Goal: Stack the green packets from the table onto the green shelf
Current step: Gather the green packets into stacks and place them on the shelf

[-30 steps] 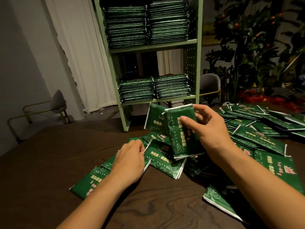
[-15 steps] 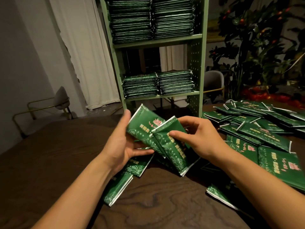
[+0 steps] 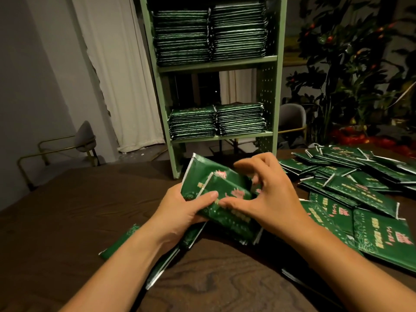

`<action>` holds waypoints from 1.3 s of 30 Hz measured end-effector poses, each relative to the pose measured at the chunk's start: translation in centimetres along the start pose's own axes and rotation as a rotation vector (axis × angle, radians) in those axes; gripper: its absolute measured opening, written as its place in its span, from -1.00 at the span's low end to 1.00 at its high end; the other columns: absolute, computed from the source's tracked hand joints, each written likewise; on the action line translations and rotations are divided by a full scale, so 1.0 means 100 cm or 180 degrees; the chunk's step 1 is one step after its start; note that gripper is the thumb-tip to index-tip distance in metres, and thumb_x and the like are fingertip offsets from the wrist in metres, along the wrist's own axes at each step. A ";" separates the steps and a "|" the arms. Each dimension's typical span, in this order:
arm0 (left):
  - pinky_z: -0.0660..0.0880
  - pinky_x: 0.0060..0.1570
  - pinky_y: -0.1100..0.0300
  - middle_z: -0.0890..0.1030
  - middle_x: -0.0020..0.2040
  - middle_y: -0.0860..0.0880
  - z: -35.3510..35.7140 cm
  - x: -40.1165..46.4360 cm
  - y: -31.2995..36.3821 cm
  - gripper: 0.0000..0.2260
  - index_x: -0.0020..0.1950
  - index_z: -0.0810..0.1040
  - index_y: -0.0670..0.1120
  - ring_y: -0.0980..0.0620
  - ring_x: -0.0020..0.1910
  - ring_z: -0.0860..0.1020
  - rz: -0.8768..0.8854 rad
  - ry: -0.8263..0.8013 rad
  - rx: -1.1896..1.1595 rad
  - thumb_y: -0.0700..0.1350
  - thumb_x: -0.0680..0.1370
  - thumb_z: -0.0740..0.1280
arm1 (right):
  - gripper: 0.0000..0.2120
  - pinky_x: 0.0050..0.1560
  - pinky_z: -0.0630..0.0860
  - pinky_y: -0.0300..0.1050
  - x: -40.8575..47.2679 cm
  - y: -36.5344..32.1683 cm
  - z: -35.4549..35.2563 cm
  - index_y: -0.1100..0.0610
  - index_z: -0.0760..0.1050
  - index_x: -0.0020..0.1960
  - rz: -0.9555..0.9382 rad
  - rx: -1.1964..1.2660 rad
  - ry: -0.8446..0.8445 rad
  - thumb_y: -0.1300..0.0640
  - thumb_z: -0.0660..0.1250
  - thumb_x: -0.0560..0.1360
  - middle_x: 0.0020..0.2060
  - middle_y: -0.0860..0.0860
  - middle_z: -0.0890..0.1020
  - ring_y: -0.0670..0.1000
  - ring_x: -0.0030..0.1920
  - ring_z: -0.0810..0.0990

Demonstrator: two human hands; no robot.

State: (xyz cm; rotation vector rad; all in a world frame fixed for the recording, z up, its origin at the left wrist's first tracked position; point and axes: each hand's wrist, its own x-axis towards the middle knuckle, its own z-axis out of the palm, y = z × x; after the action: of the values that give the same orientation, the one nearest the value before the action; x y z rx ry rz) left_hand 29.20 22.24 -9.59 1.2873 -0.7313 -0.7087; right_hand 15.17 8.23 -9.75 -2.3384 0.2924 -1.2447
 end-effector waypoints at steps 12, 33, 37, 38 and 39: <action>0.59 0.20 -0.06 0.69 0.16 -0.20 -0.005 -0.004 0.010 -0.64 0.20 0.64 -0.23 -0.12 0.16 0.66 -0.0257 -0.0377 -0.0355 -0.07 0.47 0.40 | -0.76 -0.34 0.45 -0.17 0.004 -0.003 -0.005 0.07 0.54 0.21 0.1297 0.1675 -0.1068 0.18 0.41 0.55 -0.23 -0.04 0.66 -0.05 -0.33 0.51; 0.27 -0.01 0.11 0.44 -0.04 -0.03 -0.025 0.004 0.005 -0.61 -0.10 0.34 -0.13 -0.05 -0.06 0.42 -0.0195 0.1981 0.2206 0.18 0.69 0.11 | -0.36 0.14 0.45 0.00 -0.005 -0.002 0.006 -0.01 0.51 0.16 0.0914 -0.2269 -0.1590 -0.51 0.19 0.39 0.02 -0.03 0.55 0.06 0.12 0.42; 0.33 0.14 0.07 0.49 0.36 -0.18 -0.024 0.006 -0.001 -0.55 0.38 0.44 -0.14 -0.18 0.35 0.44 -0.0233 0.1841 0.2171 0.16 0.70 0.09 | -0.41 0.12 0.41 -0.02 -0.008 -0.011 0.015 0.02 0.39 0.17 0.0867 -0.2108 -0.1805 -0.45 0.23 0.45 0.07 -0.02 0.52 0.06 0.15 0.40; 0.34 0.20 0.05 0.47 0.41 -0.18 -0.023 0.006 -0.001 -0.52 0.42 0.42 -0.15 -0.18 0.38 0.42 -0.0277 0.1829 0.2113 0.17 0.70 0.09 | -0.46 0.07 0.40 -0.02 -0.008 -0.014 0.017 0.03 0.35 0.16 0.0881 -0.1947 -0.1785 -0.40 0.25 0.48 0.05 -0.02 0.51 0.07 0.13 0.42; 0.34 0.25 0.03 0.44 0.43 -0.18 -0.023 0.006 -0.002 -0.50 0.45 0.39 -0.15 -0.18 0.41 0.41 -0.0303 0.1794 0.2085 0.18 0.69 0.08 | -0.52 0.01 0.40 -0.02 -0.009 -0.017 0.017 0.04 0.32 0.15 0.0941 -0.1778 -0.1771 -0.33 0.27 0.52 0.01 -0.01 0.51 0.08 0.10 0.44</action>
State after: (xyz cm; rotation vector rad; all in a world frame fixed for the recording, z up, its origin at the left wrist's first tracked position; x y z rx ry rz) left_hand 31.42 23.03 -10.02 2.0174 -0.4414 -0.1392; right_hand 16.06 10.54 -10.37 -2.8427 0.8353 -0.3628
